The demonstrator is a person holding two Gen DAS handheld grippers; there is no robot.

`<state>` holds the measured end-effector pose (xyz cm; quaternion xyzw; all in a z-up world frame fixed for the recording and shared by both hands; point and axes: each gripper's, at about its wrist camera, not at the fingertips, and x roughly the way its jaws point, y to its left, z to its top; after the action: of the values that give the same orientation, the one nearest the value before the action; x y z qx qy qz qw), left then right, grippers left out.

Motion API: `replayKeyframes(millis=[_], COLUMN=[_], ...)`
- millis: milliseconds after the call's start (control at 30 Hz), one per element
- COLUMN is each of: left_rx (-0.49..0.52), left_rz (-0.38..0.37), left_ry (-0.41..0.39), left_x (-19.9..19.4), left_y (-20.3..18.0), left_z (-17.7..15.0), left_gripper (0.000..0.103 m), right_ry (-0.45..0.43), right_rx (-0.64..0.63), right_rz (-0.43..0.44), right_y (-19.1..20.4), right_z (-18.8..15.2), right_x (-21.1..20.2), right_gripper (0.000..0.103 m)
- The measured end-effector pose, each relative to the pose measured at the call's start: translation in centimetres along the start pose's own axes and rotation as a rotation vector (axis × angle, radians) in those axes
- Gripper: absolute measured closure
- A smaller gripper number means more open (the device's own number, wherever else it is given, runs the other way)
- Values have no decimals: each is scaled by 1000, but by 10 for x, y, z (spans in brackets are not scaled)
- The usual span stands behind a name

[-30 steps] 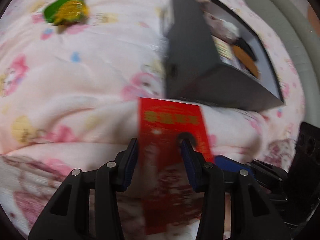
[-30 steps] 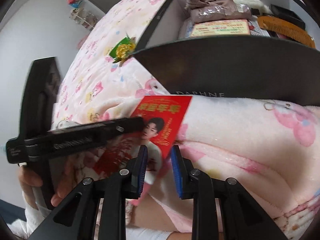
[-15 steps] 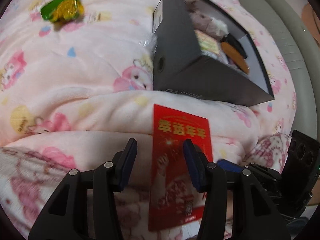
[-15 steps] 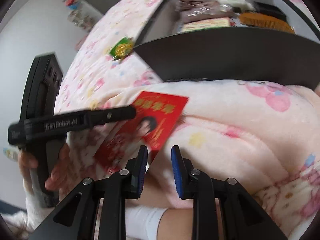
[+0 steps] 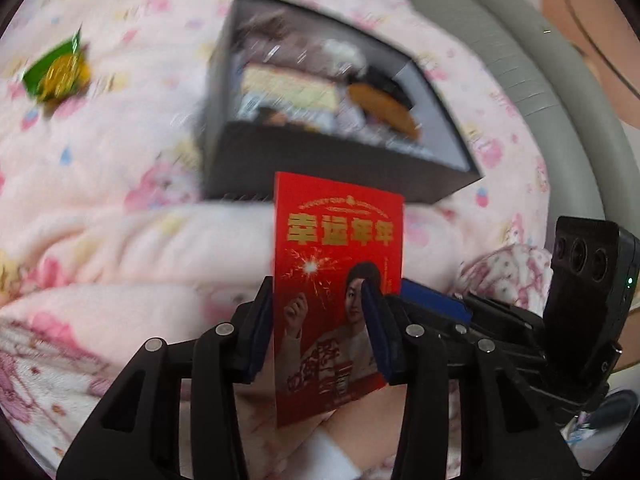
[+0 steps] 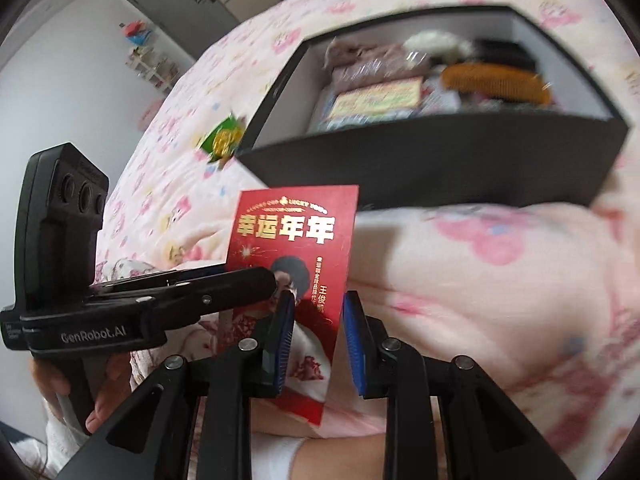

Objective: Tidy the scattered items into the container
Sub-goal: 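Carry the red card with the left gripper toward the black box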

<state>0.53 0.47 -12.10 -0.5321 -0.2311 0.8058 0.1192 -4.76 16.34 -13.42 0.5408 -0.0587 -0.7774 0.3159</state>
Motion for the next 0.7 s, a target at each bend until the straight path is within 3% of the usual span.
replayKeyframes(millis=[133, 300, 533, 700], left_rx=[92, 166, 206, 160], left_rz=[19, 22, 103, 74], left_ry=[-61, -158, -166, -159], left_x=[3, 3, 18, 20], left_y=[-21, -35, -22, -7], left_z=[8, 33, 28, 27], left_gripper=[62, 63, 63, 63], right_ry=[-102, -169, -76, -127], right_rx=[-34, -55, -11, 3], right_rz=[-83, -88, -83, -99], right_y=[0, -6, -24, -22], right_z=[9, 27, 23, 28], right_x=[-19, -28, -7, -23], right_gripper=[80, 80, 80, 80])
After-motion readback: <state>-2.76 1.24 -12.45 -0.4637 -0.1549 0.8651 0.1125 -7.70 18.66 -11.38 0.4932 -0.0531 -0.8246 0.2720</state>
